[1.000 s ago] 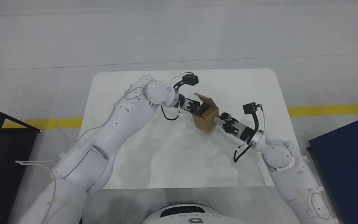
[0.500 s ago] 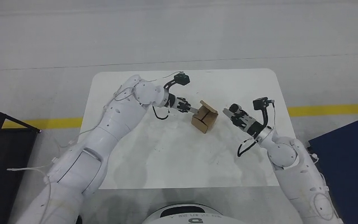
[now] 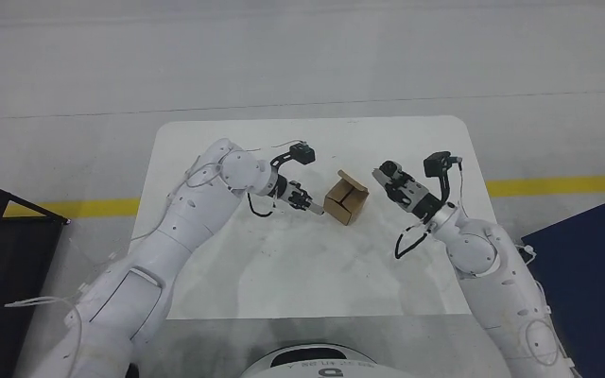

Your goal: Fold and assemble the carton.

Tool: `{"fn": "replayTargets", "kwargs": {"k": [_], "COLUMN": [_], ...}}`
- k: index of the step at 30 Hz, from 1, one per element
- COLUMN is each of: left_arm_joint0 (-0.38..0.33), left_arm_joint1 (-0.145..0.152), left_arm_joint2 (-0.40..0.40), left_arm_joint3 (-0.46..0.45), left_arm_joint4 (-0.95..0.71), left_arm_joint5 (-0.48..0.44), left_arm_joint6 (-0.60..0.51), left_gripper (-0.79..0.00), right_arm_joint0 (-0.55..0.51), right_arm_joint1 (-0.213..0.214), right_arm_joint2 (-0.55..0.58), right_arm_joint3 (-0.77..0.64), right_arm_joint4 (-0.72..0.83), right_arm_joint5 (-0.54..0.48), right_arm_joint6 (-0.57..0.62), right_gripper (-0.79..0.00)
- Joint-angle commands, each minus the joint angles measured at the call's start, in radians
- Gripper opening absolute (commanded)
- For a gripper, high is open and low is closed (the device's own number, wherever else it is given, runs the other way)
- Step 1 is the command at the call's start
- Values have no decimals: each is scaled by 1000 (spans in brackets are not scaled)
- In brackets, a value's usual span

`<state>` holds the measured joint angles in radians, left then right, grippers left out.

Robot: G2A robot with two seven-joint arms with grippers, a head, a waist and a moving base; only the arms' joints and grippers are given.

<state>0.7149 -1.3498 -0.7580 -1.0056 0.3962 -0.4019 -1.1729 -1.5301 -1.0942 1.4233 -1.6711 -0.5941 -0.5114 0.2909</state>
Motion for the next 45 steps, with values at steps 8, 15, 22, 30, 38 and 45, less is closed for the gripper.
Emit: {"fn": "replayTargets", "kwargs": {"k": [8, 15, 22, 30, 38, 45], "left_arm_joint0": [-33, -56, -57, -46, -54, -80], "left_arm_joint1": [-28, -41, -38, -35, -45, -57], "left_arm_joint2": [64, 79, 80, 60, 79, 96], "left_arm_joint3": [68, 117, 135, 111, 113, 142], "left_arm_joint4": [54, 48, 56, -5, 0, 43], "left_arm_joint5": [-3, -16, -16, -56, -60, -59], "left_arm_joint6": [76, 98, 75, 82, 101, 153], "left_gripper": [0, 0, 0, 0, 0, 0], "right_arm_joint0": [11, 21, 52, 87, 91, 85], "right_arm_joint1": [0, 5, 0, -5, -4, -2], "right_arm_joint2": [-60, -85, -121, -159, -162, -157], "right_arm_joint3": [-3, -4, 33, 72, 75, 68], "right_arm_joint4": [8, -26, -70, -90, -91, -91], "right_arm_joint5": [-50, -71, -35, -10, -5, 1], "right_arm_joint6": [100, 174, 149, 141, 140, 137], "right_gripper": [-597, -600, -671, -733, -742, -742]}}
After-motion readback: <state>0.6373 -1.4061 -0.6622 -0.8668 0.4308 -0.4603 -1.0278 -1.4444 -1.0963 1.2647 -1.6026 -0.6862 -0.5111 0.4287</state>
